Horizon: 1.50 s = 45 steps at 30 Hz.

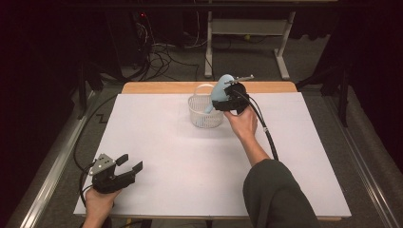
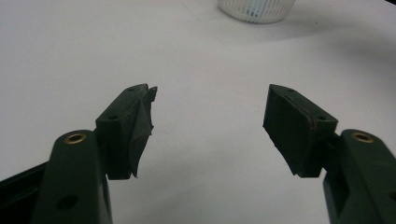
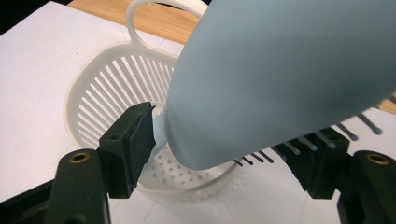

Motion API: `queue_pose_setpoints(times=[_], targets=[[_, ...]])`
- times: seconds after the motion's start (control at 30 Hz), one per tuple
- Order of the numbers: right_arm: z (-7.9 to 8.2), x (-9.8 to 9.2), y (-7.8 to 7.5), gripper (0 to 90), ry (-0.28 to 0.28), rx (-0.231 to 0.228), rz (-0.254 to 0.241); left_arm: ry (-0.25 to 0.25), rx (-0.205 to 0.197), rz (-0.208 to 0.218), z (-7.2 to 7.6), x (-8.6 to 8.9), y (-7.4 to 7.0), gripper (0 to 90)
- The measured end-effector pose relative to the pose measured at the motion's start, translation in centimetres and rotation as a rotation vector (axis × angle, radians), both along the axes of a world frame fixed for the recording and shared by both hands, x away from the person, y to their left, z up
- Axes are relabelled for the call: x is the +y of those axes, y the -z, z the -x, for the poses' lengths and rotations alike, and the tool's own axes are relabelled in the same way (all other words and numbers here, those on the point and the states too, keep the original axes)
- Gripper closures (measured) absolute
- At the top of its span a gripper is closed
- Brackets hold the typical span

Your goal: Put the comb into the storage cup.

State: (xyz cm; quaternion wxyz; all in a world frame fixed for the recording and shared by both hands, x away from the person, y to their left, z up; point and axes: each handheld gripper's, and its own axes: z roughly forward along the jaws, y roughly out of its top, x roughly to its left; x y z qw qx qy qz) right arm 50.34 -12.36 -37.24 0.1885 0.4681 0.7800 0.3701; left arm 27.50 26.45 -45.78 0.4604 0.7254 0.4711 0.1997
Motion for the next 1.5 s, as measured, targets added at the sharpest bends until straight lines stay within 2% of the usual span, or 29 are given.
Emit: queue_pose_setpoints(times=[0.73,0.97,1.13,1.5], targets=[[1.1,-2.2,0.0,30.5,0.002,0.000,-0.034,-0.007,-0.001,0.006,0.0,0.1,0.1,33.4],[1.9,-3.2,-0.1,30.8,0.004,-0.021,-0.047,-0.012,0.002,0.004,0.0,0.1,0.1,33.4],[2.4,-4.0,-0.3,30.8,0.009,-0.046,-0.030,-0.015,0.005,0.005,0.1,0.1,0.1,33.4],[3.2,-5.2,-0.8,31.4,0.014,-0.081,-0.031,-0.020,0.006,0.009,0.1,0.1,0.2,33.4]])
